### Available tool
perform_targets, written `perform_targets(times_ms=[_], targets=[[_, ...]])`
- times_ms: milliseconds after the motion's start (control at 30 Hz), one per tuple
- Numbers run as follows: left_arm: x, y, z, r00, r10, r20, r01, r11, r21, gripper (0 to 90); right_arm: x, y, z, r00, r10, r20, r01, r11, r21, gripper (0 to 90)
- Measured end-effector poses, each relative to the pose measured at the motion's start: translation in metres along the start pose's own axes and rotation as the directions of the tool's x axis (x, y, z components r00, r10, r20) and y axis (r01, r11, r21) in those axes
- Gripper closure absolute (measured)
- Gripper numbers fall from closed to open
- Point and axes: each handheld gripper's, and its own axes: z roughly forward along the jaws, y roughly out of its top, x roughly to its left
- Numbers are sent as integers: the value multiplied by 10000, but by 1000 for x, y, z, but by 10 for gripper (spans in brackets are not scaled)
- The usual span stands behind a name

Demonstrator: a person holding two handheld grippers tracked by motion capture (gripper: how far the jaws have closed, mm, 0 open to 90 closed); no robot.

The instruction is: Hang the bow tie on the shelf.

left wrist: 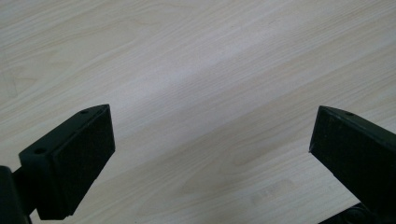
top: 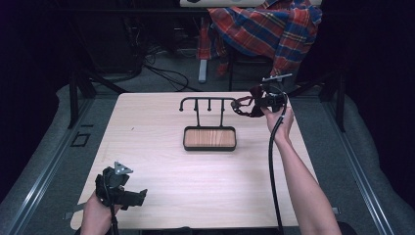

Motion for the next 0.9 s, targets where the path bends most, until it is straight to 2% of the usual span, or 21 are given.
perform_targets(times_ms=[167, 367, 400, 467, 533, 733, 800, 867, 900], targets=[[-1, 0, 0, 10000, -5, -6, 5, 10000, 14, 1, -2, -6, 3, 9993, 256, -278, -253, 9996, 126, 704], [0, 0, 0, 10000, -8, -3, 8, 10000, -6, 1, -2, -14, 9, 9975, 372, -594, -341, 9981, 513, 674], [0, 0, 0, 10000, -8, -3, 8, 10000, -6, 2, -2, -14, 9, 9975, 372, -594, -341, 9981, 513, 674], [0, 0, 0, 10000, -7, -6, 7, 10000, 7, 1, -1, -18, 12, 9955, 349, -878, -279, 9964, 803, 663], [-1, 0, 0, 10000, -6, -12, 6, 10000, 9, 1, 1, -20, 14, 9954, 294, -910, -216, 9961, 852, 657], [-1, 0, 0, 10000, -7, -15, 7, 10000, 13, 2, 13, -26, 16, 9892, -257, -1442, 430, 9920, 1185, 620], [-1, 0, 0, 10000, -9, -12, 9, 10000, 9, 2, 15, -27, 15, 9883, -379, -1478, 563, 9909, 1225, 616], [-1, 0, 0, 10000, -7, -8, 7, 10000, 8, 1, 20, -27, 14, 9851, -513, -1639, 728, 9891, 1279, 602], [0, 0, 0, 10000, -6, -3, 6, 10000, 8, 2, 23, -28, 11, 9816, -762, -1752, 999, 9863, 1311, 590]])
